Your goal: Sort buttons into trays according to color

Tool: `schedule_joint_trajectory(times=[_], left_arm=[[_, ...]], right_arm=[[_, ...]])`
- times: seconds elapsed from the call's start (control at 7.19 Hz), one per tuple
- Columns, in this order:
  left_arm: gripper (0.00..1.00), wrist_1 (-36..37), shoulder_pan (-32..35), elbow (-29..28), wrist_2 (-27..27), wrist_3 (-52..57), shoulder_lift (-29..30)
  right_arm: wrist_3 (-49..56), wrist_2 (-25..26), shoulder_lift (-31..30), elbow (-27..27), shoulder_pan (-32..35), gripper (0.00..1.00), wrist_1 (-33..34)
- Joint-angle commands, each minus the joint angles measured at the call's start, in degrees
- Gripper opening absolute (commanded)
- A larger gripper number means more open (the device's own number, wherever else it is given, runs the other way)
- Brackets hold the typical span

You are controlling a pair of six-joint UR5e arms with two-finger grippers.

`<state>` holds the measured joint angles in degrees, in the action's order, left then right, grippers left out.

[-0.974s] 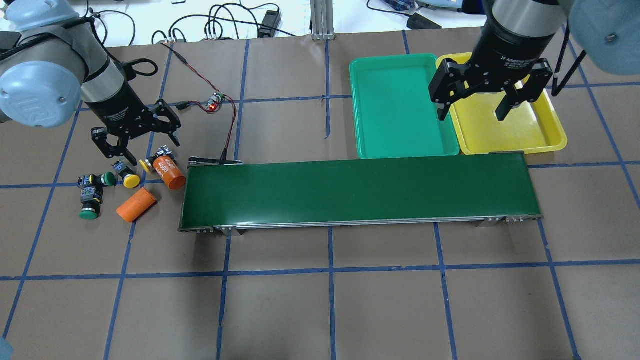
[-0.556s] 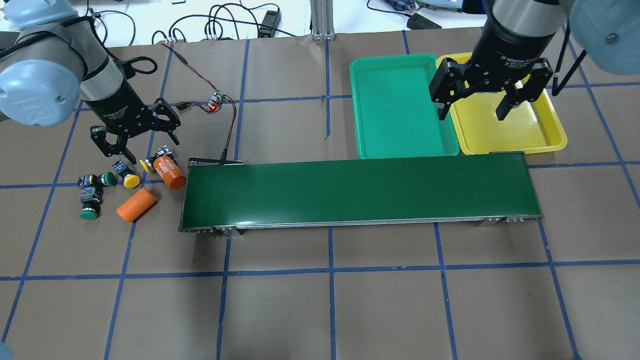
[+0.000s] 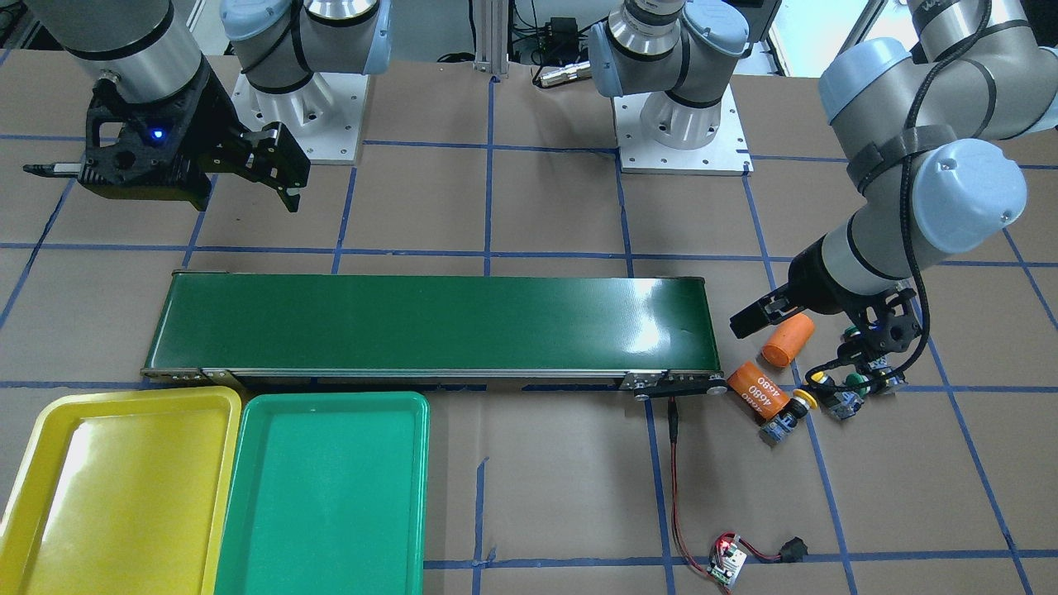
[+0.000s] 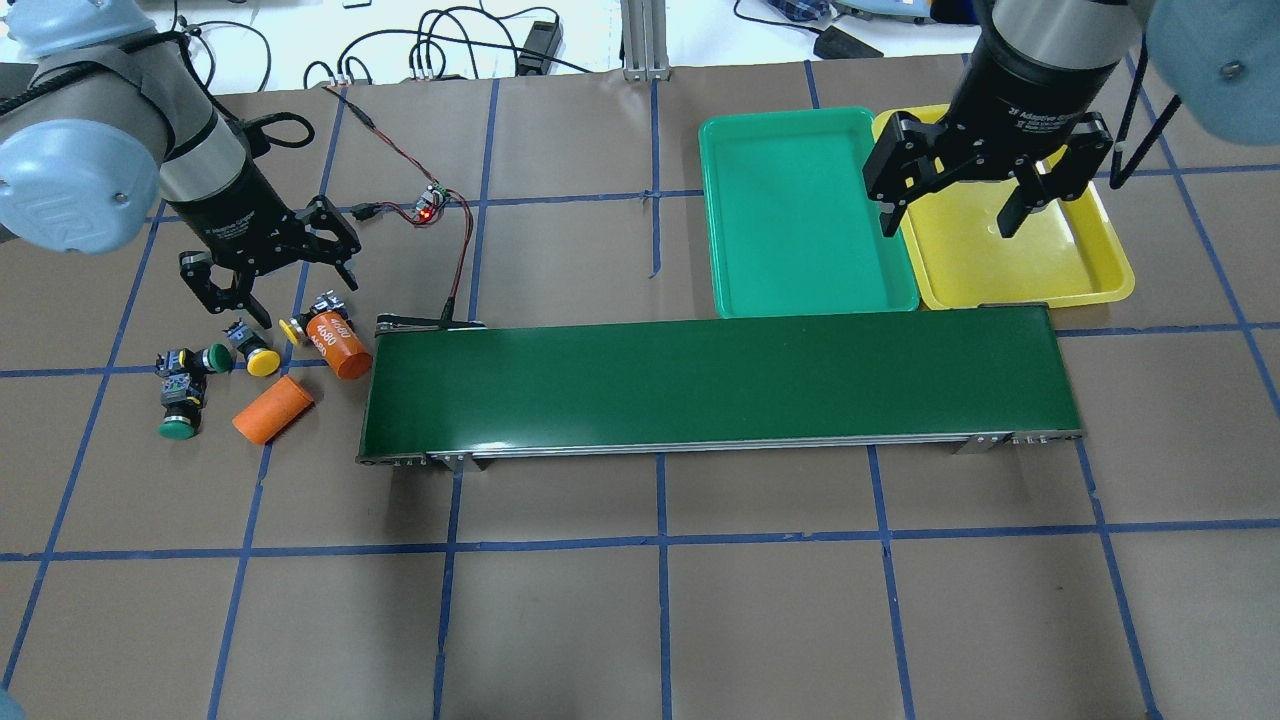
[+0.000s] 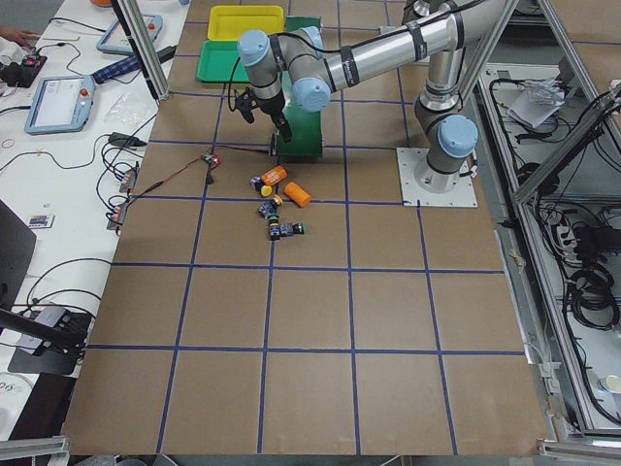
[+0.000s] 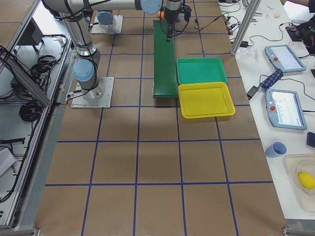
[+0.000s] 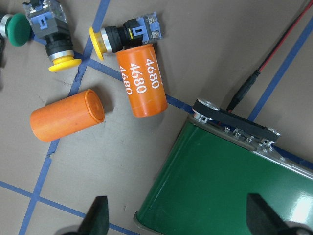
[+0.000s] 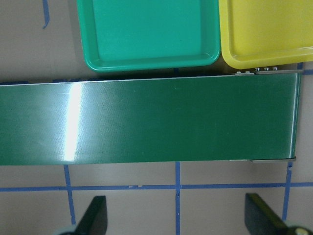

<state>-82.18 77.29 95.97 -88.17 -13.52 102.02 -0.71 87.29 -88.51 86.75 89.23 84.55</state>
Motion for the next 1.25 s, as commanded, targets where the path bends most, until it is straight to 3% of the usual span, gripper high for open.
schedule_joint_trajectory(times=[0.0, 0.42, 0.7, 1.11], left_arm=[[1.00, -0.09, 0.23, -0.08, 0.01, 0.77, -0.68], [1.00, -2.88, 12.06, -2.80, 0.10, 6.35, -7.51], [1.00, -6.32, 12.01, -3.60, -0.25, 12.44, -11.57], [1.00, -8.88, 11.75, -7.28, -0.96, 13.17, -9.66]], right_arm=[[0.00, -0.02, 0.00, -0.01, 0.24, 1.00, 0.00], [0.00, 0.07, 0.00, -0.01, 0.07, 1.00, -0.08], [0.00, 0.07, 0.00, 0.08, 0.16, 1.00, -0.08], [0.00, 0.07, 0.26, -0.09, -0.20, 1.00, 0.09]])
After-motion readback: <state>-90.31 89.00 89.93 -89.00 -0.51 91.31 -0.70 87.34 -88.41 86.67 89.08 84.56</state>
